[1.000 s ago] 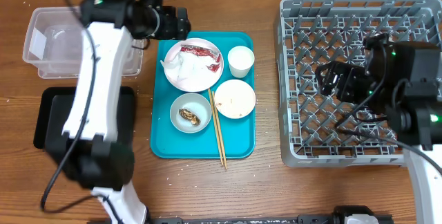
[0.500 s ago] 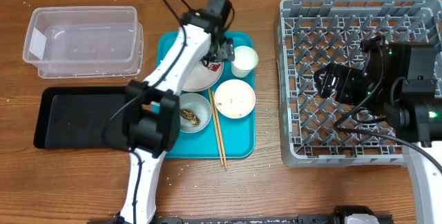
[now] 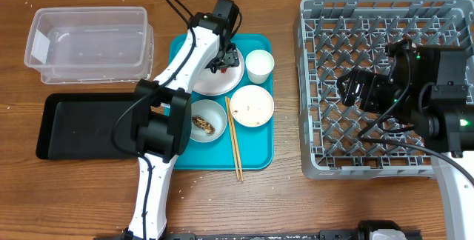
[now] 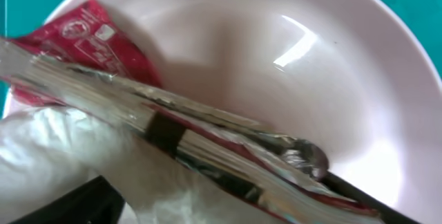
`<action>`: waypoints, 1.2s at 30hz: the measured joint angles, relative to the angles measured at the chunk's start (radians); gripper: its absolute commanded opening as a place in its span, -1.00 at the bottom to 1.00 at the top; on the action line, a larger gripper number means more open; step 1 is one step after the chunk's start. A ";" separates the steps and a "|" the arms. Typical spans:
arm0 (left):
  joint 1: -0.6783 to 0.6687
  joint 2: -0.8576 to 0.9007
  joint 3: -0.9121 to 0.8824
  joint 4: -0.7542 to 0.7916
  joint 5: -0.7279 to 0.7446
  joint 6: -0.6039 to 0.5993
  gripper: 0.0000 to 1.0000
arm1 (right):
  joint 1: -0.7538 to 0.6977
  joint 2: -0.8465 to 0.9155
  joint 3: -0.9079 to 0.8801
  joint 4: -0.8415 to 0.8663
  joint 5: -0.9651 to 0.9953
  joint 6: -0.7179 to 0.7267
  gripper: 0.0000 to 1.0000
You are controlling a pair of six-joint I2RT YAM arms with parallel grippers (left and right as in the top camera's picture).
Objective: Sort waste into correct bins and load items into the dishwasher
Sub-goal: 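Reach the left gripper to the red wrapper on the white plate and grasp it, then carry the red wrapper left and drop it into the clear plastic bin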
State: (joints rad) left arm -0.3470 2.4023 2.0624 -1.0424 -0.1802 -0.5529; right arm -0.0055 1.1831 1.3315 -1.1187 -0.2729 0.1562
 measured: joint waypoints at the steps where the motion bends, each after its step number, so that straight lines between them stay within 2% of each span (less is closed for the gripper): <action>1: 0.000 0.000 0.000 0.000 0.001 -0.003 -0.27 | 0.000 0.000 0.000 0.000 0.000 0.000 1.00; 3: 0.000 0.002 0.000 0.003 0.004 -0.002 -0.74 | 0.000 0.000 0.000 0.000 0.000 0.000 1.00; 4: 0.000 0.003 0.000 0.004 0.006 -0.002 -0.92 | 0.000 0.000 0.000 0.000 0.000 0.000 0.99; 9: 0.000 0.026 0.003 -0.004 0.011 -0.002 -0.92 | 0.000 0.000 0.000 0.000 0.001 0.000 1.00; 13: 0.005 0.026 0.041 -0.081 0.035 0.011 -0.92 | 0.000 0.000 0.000 0.000 0.000 0.000 1.00; 19: 0.058 -0.010 0.265 -0.255 0.116 0.053 -0.92 | 0.000 0.000 0.000 0.000 0.001 0.000 1.00; 23: 0.153 -0.132 0.406 -0.336 0.135 0.086 -0.92 | 0.000 0.000 0.000 0.000 0.000 0.000 1.00; 28: 0.334 -0.282 0.467 -0.395 0.130 0.111 -0.92 | 0.000 0.000 0.000 0.000 0.000 0.000 1.00; 34: 0.496 -0.238 0.431 -0.373 0.126 0.141 -0.92 | 0.000 0.000 0.000 0.000 0.000 0.000 1.00; 35: 0.510 -0.208 0.417 -0.349 0.128 0.156 -0.89 | 0.000 0.000 0.000 0.000 0.001 0.000 1.00; 36: 0.516 -0.182 0.410 -0.333 0.129 0.170 -0.78 | 0.000 0.000 0.000 0.000 0.001 0.000 1.00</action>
State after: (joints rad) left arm 0.1688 2.2204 2.4722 -1.3758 -0.0509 -0.3832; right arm -0.0055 1.1831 1.3315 -1.1183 -0.2722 0.1562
